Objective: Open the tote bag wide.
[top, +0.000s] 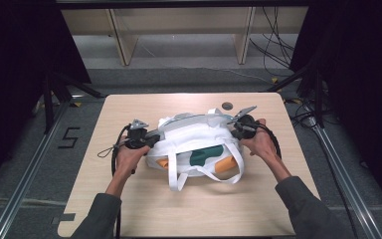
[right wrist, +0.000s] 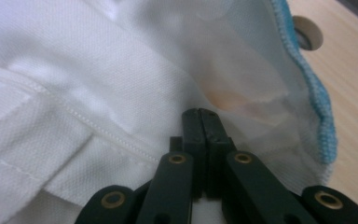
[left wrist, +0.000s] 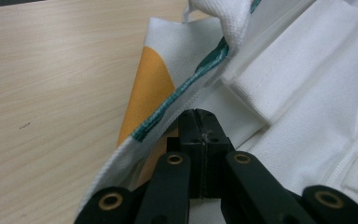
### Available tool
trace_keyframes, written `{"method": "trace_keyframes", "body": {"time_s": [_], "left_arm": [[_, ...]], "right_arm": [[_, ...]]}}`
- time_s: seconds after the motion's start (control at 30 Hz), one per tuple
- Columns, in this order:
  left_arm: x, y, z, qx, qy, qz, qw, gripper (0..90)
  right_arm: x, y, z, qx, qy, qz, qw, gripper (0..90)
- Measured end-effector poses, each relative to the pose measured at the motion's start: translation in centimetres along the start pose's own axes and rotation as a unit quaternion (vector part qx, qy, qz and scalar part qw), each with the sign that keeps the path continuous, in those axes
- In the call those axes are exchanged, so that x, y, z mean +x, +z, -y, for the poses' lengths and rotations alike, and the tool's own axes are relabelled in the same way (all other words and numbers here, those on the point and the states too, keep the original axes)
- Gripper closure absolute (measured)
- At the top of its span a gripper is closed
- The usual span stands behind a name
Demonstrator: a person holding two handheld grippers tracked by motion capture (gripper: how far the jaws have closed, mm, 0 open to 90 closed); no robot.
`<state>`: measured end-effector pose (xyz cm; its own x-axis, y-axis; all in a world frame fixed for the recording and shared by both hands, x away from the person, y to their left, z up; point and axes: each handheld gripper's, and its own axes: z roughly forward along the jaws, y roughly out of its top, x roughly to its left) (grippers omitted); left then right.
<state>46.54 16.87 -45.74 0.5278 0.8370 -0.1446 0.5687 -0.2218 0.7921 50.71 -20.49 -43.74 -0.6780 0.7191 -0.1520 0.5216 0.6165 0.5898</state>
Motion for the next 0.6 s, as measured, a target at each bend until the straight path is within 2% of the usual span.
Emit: {"method": "trace_keyframes", "body": {"time_s": [0.03,0.1,0.17,0.2,0.23,0.27,0.33,0.4,0.43,0.47,0.5,0.53,0.57,0.6], "left_arm": [[-0.1,-0.2,-0.1,0.000,0.002,0.000,1.0000,89.4],[-0.4,-0.6,-0.5,0.004,0.008,0.003,1.0000,89.3],[-1.0,-0.8,-1.1,0.007,0.031,0.009,0.9994,89.2],[-1.0,-0.8,-1.1,0.007,0.031,0.009,0.9994,89.2],[-1.4,-1.1,-1.5,0.015,0.051,0.013,0.9985,89.1],[-2.4,-1.2,-2.3,-0.003,0.044,0.033,0.9985,89.0],[-3.4,-1.2,-3.1,-0.003,0.061,0.042,0.9973,89.0],[-4.1,-0.7,-3.7,0.005,0.079,0.043,0.9960,88.9],[-4.2,-0.3,-3.9,0.015,0.086,0.040,0.9953,88.9],[-4.2,-0.3,-3.9,0.015,0.086,0.040,0.9953,88.9],[-3.9,0.6,-4.2,0.033,0.083,0.041,0.9951,89.1],[-3.6,1.1,-4.3,0.039,0.078,0.041,0.9954,89.2],[-3.6,1.1,-4.3,0.039,0.078,0.041,0.9954,89.3],[-3.4,1.6,-4.5,0.048,0.082,0.032,0.9949,89.3]], "right_arm": [[0.0,-0.4,-0.2,-0.012,0.003,0.000,0.9999,90.0],[0.2,-1.7,-0.9,-0.043,0.029,-0.031,0.9982,90.0],[0.6,-2.7,-2.1,-0.075,0.021,-0.044,0.9960,90.0],[1.0,-2.7,-2.8,-0.098,0.011,-0.046,0.9940,90.0],[1.6,-2.9,-3.6,-0.092,0.006,-0.058,0.9940,90.0],[1.9,-2.7,-4.3,-0.102,-0.009,-0.056,0.9931,90.0],[2.7,-2.1,-5.5,-0.094,-0.022,-0.061,0.9935,90.0],[3.3,-0.9,-6.2,-0.085,-0.020,-0.062,0.9943,90.0],[3.4,-0.4,-6.3,-0.069,-0.018,-0.068,0.9951,90.0],[3.5,0.1,-6.3,-0.056,-0.013,-0.071,0.9958,90.0],[3.5,0.1,-6.1,-0.046,-0.019,-0.074,0.9960,90.0],[3.8,0.0,-5.8,-0.041,-0.007,-0.074,0.9964,90.0],[3.7,-0.3,-5.5,-0.039,-0.014,-0.083,0.9957,90.0],[3.7,-0.3,-5.5,-0.039,-0.014,-0.083,0.9957,90.0]]}}
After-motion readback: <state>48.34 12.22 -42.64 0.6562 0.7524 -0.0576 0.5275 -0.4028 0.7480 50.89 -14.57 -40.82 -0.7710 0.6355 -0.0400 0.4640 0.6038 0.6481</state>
